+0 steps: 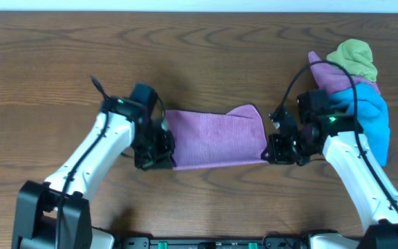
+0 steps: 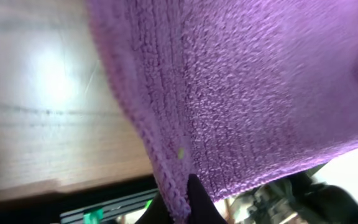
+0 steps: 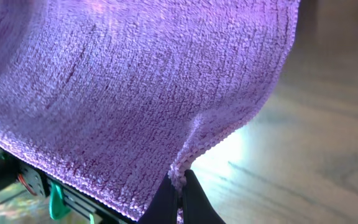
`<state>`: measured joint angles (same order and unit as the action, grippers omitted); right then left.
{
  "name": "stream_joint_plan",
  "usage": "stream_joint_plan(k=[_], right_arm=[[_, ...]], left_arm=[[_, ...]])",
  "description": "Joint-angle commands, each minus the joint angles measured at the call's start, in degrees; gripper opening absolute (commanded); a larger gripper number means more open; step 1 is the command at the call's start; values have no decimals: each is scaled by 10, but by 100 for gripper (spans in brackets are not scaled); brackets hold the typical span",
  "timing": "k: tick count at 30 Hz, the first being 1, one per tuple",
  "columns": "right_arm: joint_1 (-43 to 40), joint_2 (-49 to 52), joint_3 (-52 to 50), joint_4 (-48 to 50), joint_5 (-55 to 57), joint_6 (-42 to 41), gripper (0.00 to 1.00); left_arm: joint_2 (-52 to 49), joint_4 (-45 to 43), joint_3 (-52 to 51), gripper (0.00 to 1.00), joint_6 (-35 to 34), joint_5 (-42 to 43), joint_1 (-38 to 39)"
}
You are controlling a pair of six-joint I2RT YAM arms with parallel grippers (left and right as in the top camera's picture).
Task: Fold the cloth
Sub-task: 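Lay the stretched cloth flat on the table with both grippers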
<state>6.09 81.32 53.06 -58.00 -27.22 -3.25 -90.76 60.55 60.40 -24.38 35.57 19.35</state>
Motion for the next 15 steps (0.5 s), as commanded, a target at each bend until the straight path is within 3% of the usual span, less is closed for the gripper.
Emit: stream_joint_plan(k=[1, 15], right_arm=[[1, -12, -21, -6, 13, 12, 2], [1, -12, -48, -73, 65, 4, 1]], left_arm=[[-3, -5, -39, 6, 8, -17, 15], [-2, -23, -116, 6, 4, -5, 20]])
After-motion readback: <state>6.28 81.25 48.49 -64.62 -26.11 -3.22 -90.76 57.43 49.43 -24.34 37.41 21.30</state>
